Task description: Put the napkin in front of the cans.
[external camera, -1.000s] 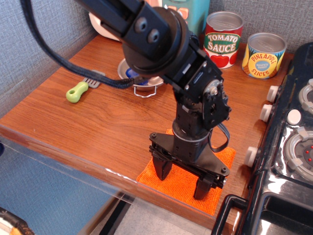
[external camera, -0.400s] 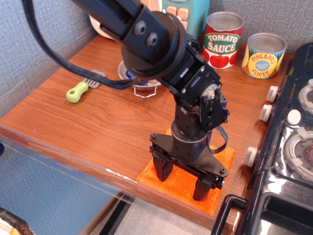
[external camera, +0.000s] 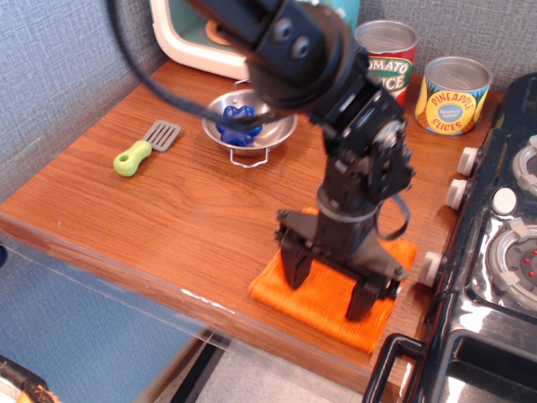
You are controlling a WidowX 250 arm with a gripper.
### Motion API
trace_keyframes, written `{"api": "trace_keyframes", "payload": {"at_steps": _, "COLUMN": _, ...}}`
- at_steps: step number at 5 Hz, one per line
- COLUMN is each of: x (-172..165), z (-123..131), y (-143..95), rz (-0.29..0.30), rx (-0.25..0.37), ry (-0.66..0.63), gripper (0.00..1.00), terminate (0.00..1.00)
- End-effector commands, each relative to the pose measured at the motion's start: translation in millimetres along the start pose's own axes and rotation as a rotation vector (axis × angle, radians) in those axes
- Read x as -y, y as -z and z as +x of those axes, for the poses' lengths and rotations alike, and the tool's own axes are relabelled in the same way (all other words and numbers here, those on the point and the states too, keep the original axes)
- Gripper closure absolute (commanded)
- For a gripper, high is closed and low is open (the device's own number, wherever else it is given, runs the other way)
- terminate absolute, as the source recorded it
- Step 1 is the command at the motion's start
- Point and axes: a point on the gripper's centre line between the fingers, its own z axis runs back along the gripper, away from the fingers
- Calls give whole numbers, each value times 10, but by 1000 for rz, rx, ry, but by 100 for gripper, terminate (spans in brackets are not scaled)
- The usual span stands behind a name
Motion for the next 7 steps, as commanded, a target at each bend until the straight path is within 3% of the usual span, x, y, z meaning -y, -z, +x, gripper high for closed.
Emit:
{"api": "trace_keyframes", "payload": {"at_steps": 1, "x": -318, "z": 658, "y": 224, "rz": 19, "rx": 10, "ry": -100, "gripper": 0, "terminate": 0}}
{"api": "trace_keyframes", "payload": {"at_steps": 3, "x": -540, "z": 1382, "y": 373, "rz": -30, "rx": 29, "ry": -154, "gripper": 0, "terminate": 0}}
{"api": "trace_keyframes", "payload": {"at_steps": 4, "x": -578, "z": 1438, "y": 398, "rz": -53, "rx": 19, "ry": -161, "gripper": 0, "terminate": 0}}
{"api": "trace_keyframes", "payload": {"at_steps": 5, "x": -566, "z": 1396, "y": 294, "rz": -80, "rx": 28, "ry": -163, "gripper": 0, "terminate": 0}}
{"api": "trace_keyframes", "payload": {"at_steps": 7, "x": -618, "z": 1501, "y": -349, "rz": -95, "rx": 153, "ry": -158, "gripper": 0, "terminate": 0}}
